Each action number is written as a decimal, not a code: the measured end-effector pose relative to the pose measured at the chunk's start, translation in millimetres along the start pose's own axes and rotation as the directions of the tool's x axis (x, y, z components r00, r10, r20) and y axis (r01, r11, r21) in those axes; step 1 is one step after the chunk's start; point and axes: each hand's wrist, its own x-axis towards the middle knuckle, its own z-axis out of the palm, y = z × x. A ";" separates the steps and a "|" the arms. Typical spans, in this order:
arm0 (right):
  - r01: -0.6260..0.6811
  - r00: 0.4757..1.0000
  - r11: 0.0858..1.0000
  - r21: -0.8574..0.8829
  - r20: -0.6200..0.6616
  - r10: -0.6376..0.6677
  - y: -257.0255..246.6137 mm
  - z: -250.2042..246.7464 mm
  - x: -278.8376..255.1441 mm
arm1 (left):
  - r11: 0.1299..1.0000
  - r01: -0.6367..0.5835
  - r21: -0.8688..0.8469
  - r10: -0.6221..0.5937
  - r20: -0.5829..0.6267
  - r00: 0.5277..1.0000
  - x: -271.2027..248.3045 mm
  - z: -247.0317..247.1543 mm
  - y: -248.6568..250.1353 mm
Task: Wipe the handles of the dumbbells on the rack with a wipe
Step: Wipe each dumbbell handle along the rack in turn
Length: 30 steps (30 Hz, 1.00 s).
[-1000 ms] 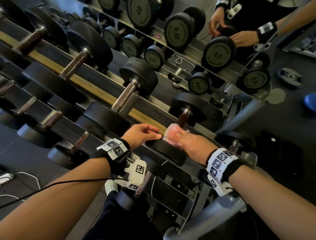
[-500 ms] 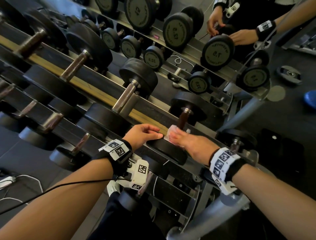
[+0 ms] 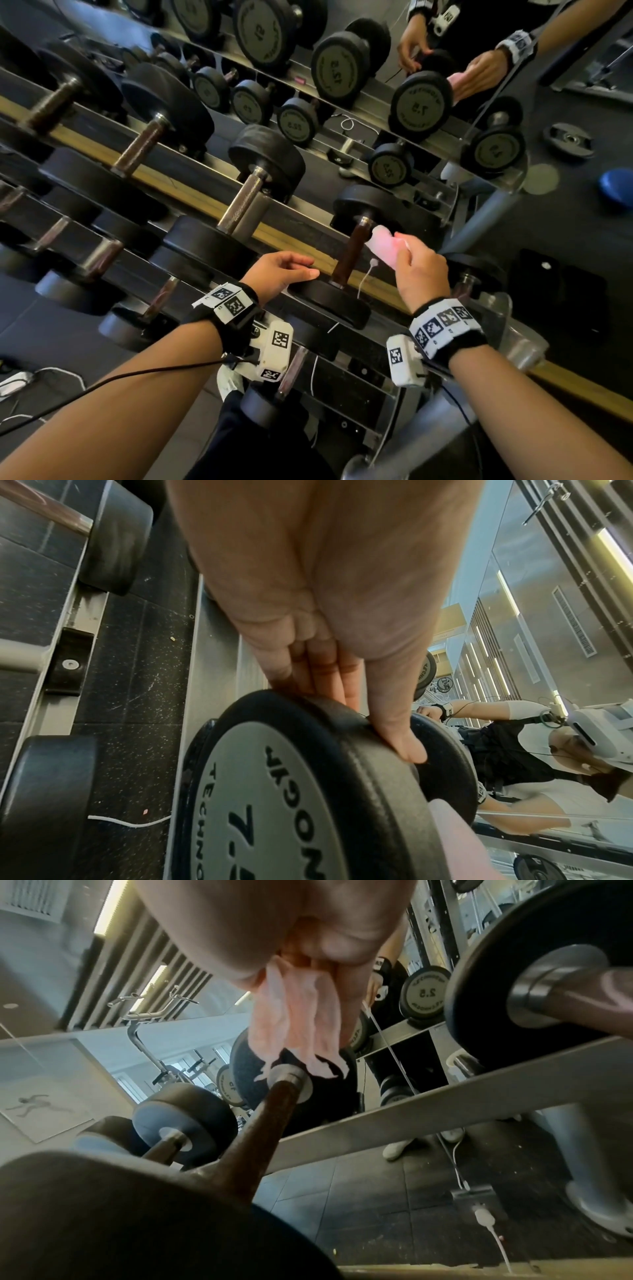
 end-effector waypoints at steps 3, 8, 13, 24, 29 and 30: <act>0.004 0.996 0.999 -0.034 0.086 -0.001 -11.4 11.2 -0.3 | 1.000 0.000 0.003 0.000 0.008 1.000 0.4 -0.9 -1.9; -0.044 0.921 0.996 0.077 0.389 0.011 -13.5 30.0 -21.8 | 1.000 -0.004 -0.001 0.004 0.005 1.000 0.2 -0.8 -2.5; 0.106 0.845 0.990 0.089 0.517 -0.137 4.3 25.8 -35.3 | 0.999 -0.014 -0.029 0.015 0.019 1.000 1.0 0.1 -3.4; -0.056 0.996 0.945 0.322 0.085 0.030 2.2 18.4 -8.9 | 0.999 -0.027 -0.040 0.028 0.019 0.999 8.8 -2.7 -11.4; -0.185 0.908 0.909 0.373 0.418 0.014 -2.2 46.4 -22.8 | 0.998 -0.029 -0.053 0.030 0.022 0.999 10.3 -3.2 -14.0; -0.213 0.908 0.875 0.435 0.418 0.014 0.3 46.9 -27.2 | 0.998 -0.030 -0.059 0.031 0.024 0.999 10.3 -3.1 -14.0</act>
